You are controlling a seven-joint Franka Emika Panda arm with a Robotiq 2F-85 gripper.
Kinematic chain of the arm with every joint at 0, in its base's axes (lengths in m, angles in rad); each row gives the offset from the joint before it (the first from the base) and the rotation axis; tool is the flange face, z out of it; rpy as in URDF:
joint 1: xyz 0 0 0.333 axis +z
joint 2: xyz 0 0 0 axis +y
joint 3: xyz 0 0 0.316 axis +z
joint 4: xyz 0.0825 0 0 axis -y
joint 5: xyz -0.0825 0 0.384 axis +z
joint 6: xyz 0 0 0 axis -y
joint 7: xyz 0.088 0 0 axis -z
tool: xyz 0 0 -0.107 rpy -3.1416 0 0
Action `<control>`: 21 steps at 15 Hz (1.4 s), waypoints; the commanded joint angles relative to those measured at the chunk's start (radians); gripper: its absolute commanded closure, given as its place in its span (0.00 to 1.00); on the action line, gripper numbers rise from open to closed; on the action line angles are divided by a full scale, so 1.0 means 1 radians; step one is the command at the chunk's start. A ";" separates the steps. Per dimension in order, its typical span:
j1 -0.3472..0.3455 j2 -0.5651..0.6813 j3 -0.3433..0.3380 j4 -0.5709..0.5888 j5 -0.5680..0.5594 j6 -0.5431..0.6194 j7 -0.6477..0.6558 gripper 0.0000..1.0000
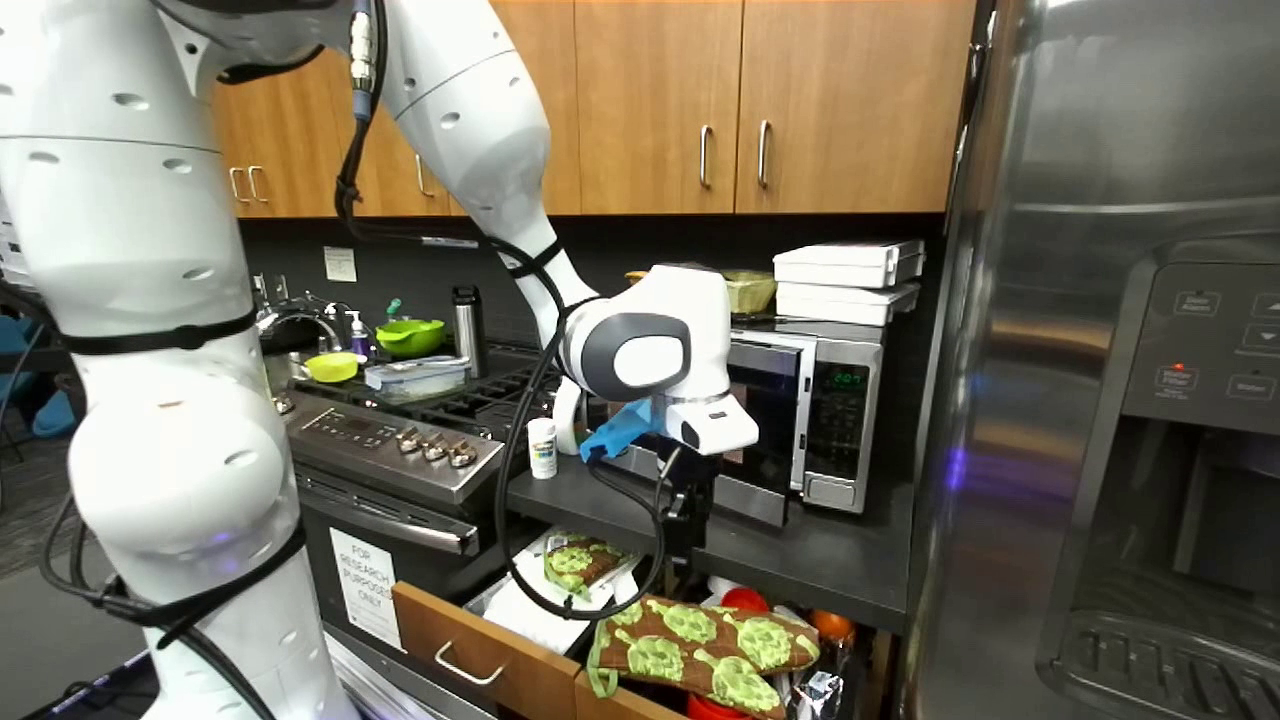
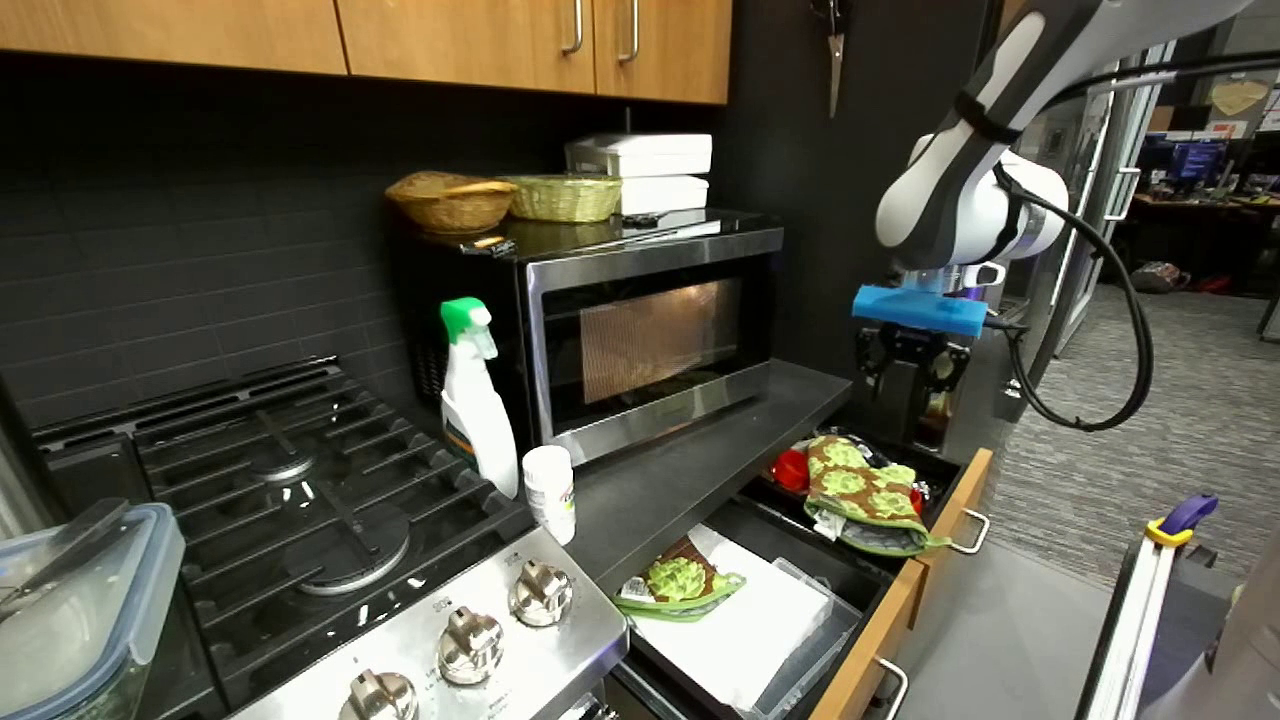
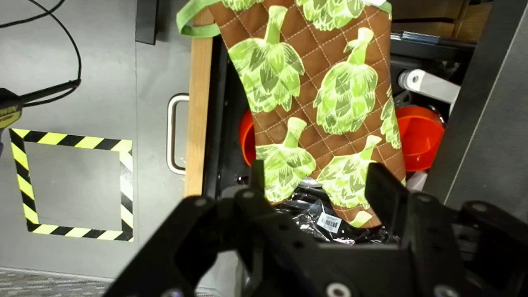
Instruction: Move the oven mite to the right side of the drawer
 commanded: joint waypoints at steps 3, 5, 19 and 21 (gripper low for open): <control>0.034 -0.019 -0.001 -0.005 0.046 -0.018 -0.013 0.00; 0.052 -0.035 0.010 -0.009 0.078 -0.035 -0.031 0.00; 0.194 -0.187 0.137 -0.041 0.268 -0.362 -0.260 0.00; 0.184 -0.150 0.144 -0.021 0.246 -0.346 -0.233 0.00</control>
